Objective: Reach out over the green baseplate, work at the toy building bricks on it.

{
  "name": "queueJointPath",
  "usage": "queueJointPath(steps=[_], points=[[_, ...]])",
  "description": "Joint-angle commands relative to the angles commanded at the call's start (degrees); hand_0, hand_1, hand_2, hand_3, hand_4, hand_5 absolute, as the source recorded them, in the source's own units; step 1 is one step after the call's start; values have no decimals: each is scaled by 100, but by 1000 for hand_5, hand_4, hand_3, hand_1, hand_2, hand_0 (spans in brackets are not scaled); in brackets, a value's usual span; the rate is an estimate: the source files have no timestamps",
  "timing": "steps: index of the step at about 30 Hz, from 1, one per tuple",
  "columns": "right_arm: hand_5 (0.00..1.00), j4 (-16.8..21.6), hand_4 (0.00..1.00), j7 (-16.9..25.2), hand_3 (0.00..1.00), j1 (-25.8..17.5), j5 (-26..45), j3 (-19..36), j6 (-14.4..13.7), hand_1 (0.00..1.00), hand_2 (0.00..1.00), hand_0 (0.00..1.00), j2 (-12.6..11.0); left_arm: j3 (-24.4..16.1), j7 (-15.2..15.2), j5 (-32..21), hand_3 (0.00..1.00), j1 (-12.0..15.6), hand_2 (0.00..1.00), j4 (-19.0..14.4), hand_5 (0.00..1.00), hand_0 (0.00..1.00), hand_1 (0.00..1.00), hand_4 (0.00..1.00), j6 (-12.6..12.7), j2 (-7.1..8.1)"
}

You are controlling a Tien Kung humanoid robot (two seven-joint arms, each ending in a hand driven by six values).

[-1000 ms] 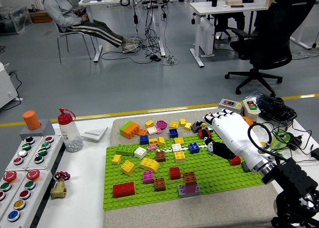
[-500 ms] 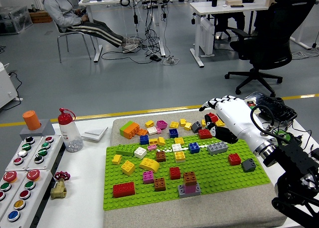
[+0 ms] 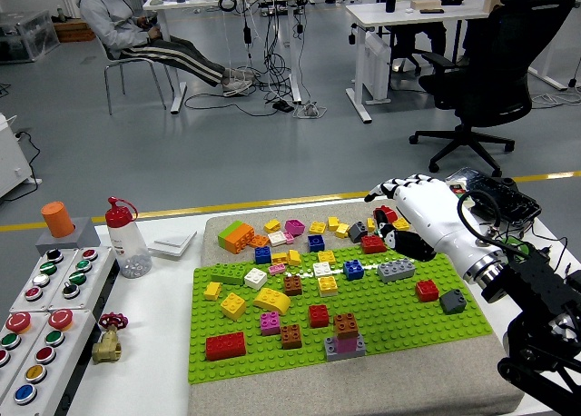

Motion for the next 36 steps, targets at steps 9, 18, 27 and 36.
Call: queueJointPath(steps=[9,18,27,36], points=[[246,-53,346,63,688,-100,380,60,-28,692,728,742,38,-32,26,67,440,41,640,-7,998,661,630,358,-15,-8],[246,-181,346,268,710,-361,1712,314,-151,694,736,740,223,-59,48,106,439,101,638,-13,998,661,629,357,-24,-6],[245,-336,354,714,727,-482,3286,632,-305,706,751,743,358,-45,40,55,437,145,635,-13,998,661,628,357,-2,-27],[495,-513,535,1154,844,-599,5056,1063,291,814,862,862,500,-19,39,39,439,172,638,-14,998,662,629,358,-12,-57]])
